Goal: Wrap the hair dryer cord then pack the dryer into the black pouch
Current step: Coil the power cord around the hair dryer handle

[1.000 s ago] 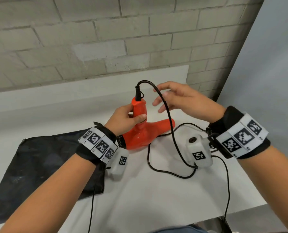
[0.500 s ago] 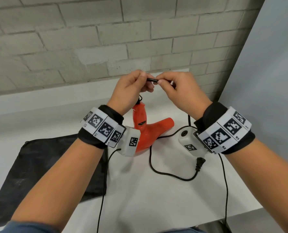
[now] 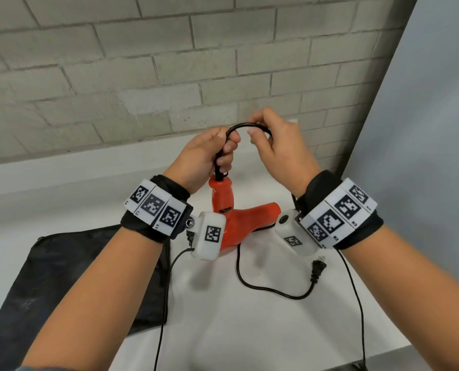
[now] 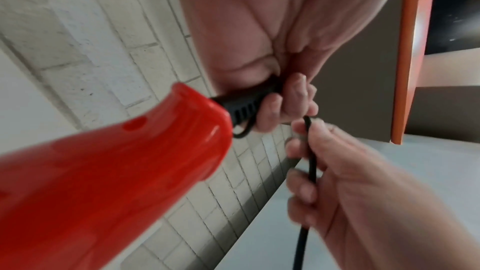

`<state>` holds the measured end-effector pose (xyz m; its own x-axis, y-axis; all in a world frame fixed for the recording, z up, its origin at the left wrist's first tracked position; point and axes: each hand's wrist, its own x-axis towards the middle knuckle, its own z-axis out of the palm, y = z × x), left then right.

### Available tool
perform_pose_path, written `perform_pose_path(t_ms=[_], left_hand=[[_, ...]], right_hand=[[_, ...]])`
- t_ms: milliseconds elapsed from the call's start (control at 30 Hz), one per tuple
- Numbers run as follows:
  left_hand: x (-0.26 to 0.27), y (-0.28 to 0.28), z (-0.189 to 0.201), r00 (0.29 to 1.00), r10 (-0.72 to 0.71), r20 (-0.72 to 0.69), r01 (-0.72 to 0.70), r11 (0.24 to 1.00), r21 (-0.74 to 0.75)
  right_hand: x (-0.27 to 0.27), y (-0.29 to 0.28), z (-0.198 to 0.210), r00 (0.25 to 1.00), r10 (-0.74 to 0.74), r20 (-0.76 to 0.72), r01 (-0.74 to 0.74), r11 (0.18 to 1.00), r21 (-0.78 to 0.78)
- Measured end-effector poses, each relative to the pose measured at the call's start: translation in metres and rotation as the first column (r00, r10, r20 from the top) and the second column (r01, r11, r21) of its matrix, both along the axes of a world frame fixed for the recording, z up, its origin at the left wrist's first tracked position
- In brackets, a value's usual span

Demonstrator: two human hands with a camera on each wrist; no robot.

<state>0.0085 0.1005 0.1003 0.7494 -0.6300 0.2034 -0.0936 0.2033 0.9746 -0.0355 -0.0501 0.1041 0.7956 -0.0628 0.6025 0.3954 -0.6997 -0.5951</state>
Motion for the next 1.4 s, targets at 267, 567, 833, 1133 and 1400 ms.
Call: perform_pose_path(t_ms=[267,567,833,1133,1400], left_hand=[[0.004,0.000,-0.003,0.998,0.001,-0.061,-0.006,0.997,-0.081],[0.007,-0.004,-0.002,0.988,0.137,-0.070,-0.146,0.979,-0.142],[0.005,-0.001,-0.003,0.979,0.197,-0.058,-0.205,0.962,-0.183],[0.000,-0.006,-0.005,0.976,0.216,0.026,-0.212,0.972,-0.099],[-0.006,-0.009,-0.007,0.987,0.138,-0.086,-0.147,0.981,-0.124]], right_hand=[[0.005,-0.010,-0.019,1.000,0.000,0.031,-0.004,0.991,0.135],[-0.017,0.022,-0.078,0.795,-0.018,-0.606,-0.144,0.965,-0.218],[-0.044,0.019,-0.035,0.988,-0.135,-0.072,0.069,0.812,-0.579],[-0.024,0.017,0.013,0.993,0.079,0.092,0.019,0.647,-0.762],[0.011,0.014,0.038,0.990,-0.016,-0.139,-0.031,0.944,-0.328]])
